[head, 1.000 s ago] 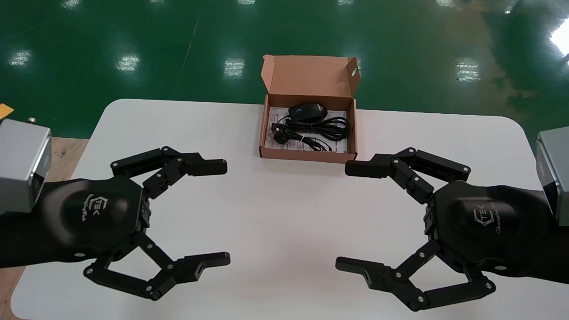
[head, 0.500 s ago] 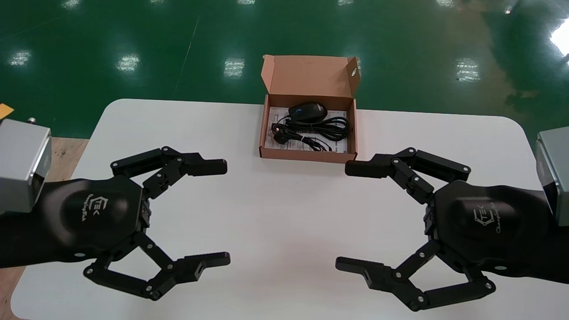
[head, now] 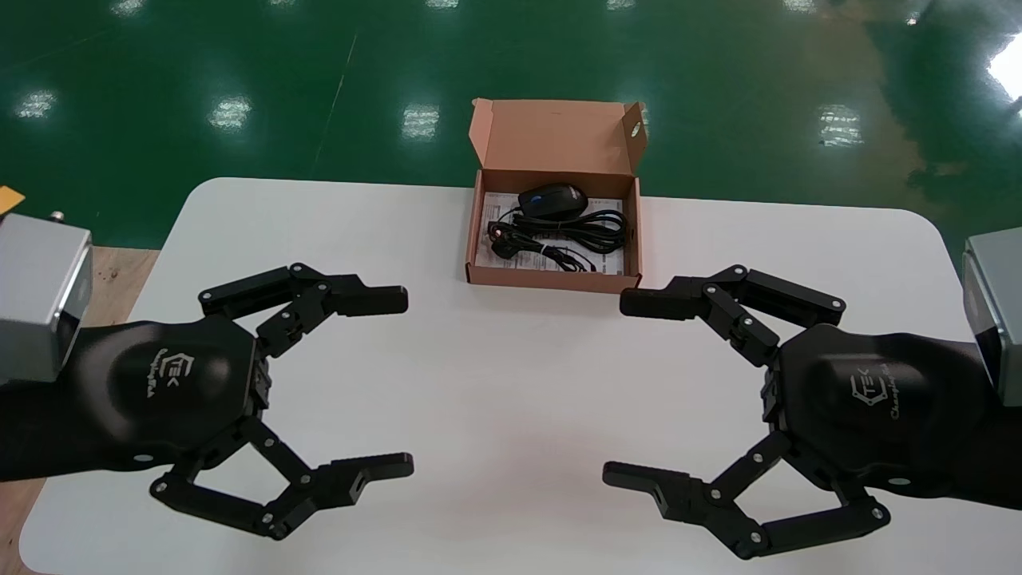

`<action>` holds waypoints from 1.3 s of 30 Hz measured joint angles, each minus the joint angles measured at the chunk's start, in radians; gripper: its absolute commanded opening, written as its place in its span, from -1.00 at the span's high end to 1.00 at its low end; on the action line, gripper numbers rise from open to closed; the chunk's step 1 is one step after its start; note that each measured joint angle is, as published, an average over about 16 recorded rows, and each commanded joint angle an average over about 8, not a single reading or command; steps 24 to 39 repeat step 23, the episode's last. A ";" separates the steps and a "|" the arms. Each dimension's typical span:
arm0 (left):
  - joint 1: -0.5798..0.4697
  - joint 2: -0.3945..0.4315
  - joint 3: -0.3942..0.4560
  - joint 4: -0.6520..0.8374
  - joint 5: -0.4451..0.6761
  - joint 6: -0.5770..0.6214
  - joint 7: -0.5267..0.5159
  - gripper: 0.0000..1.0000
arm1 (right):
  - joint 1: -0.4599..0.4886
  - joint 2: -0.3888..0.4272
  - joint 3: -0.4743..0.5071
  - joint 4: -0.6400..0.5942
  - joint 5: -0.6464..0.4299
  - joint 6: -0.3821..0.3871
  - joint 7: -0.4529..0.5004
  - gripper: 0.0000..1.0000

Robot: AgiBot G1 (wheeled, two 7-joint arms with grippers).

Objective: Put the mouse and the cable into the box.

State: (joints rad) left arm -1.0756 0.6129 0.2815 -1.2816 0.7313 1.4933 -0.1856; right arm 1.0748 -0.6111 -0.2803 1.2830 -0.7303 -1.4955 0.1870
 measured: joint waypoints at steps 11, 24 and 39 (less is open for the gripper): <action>0.000 0.000 0.000 0.000 0.000 0.000 0.000 -1.00 | 0.000 0.000 0.000 0.000 0.000 0.000 0.000 -1.00; 0.000 0.000 0.000 0.000 0.000 0.000 0.000 -1.00 | 0.000 0.000 0.000 0.000 0.000 0.000 0.000 -1.00; 0.000 0.000 0.000 0.000 0.000 0.000 0.000 -1.00 | 0.000 0.000 0.000 0.000 0.000 0.000 0.000 -1.00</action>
